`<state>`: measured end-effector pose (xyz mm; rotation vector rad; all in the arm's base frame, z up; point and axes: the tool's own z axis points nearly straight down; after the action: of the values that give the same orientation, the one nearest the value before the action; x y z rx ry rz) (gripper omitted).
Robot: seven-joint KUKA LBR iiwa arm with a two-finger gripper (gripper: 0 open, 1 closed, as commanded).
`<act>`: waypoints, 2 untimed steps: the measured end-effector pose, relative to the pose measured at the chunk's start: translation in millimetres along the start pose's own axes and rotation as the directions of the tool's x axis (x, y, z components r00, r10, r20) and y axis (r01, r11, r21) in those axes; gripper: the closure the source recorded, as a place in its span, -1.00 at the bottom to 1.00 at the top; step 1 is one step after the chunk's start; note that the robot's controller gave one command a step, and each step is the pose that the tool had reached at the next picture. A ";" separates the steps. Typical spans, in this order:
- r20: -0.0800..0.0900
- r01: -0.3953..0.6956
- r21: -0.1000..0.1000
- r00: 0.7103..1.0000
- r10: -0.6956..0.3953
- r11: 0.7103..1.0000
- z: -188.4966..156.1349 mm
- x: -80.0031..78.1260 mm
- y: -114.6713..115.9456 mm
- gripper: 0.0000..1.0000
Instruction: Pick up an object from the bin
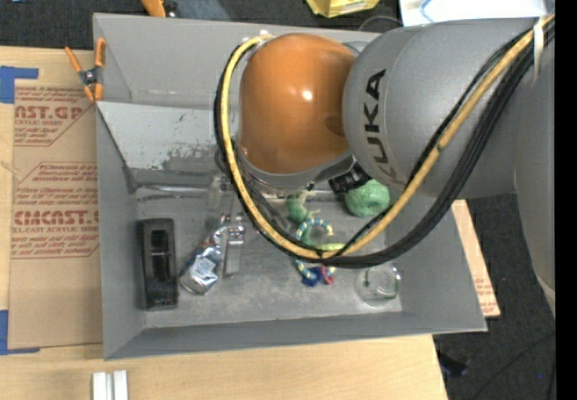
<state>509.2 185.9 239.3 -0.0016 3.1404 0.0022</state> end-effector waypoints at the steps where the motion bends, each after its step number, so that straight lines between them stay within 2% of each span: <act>1: 0.000 0.000 0.000 1.000 0.000 1.000 0.0 0.0 0.0 -1.00; 2: 0.002 -0.008 -0.001 1.000 0.008 1.000 -56.1 -35.2 -30.6 -1.00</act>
Offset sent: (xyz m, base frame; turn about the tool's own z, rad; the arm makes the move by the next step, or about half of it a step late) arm 0.0364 -0.0334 0.0583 0.0113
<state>544.3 155.3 295.4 0.0114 3.1382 0.0035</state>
